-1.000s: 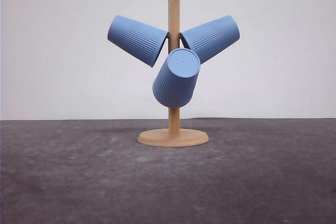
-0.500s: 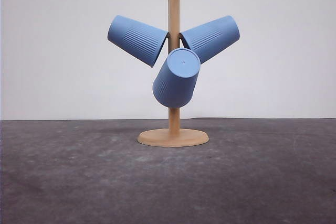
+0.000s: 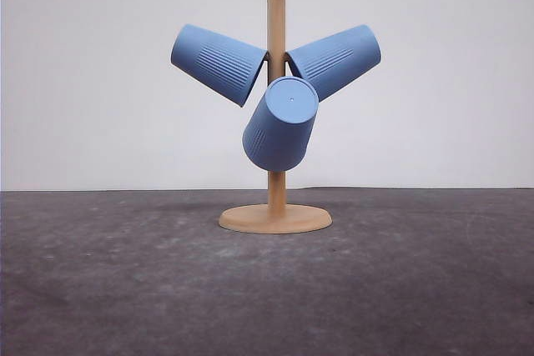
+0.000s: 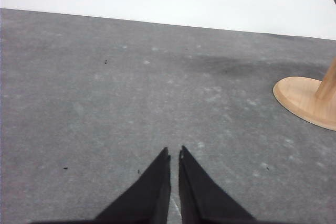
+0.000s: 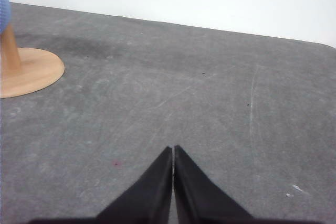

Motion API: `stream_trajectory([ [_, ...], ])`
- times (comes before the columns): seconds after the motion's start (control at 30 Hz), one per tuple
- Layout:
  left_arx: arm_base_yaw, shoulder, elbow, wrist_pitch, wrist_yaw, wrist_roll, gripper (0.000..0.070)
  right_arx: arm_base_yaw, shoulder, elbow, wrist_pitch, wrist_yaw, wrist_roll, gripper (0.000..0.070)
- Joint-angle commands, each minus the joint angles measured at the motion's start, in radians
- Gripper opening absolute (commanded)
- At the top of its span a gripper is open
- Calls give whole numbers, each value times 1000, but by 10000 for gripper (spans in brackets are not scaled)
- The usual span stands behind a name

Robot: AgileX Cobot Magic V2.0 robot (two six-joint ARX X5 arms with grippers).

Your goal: Place three cups

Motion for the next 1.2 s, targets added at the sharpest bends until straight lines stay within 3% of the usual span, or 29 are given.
stream_trajectory([
  [0.0,0,2,-10,-10,-3,0,0,3,-2,-4,13,2,10,0],
  [1.17,0,2,-10,-10,-3,0,0,3,-2,-4,13,3,10,0],
])
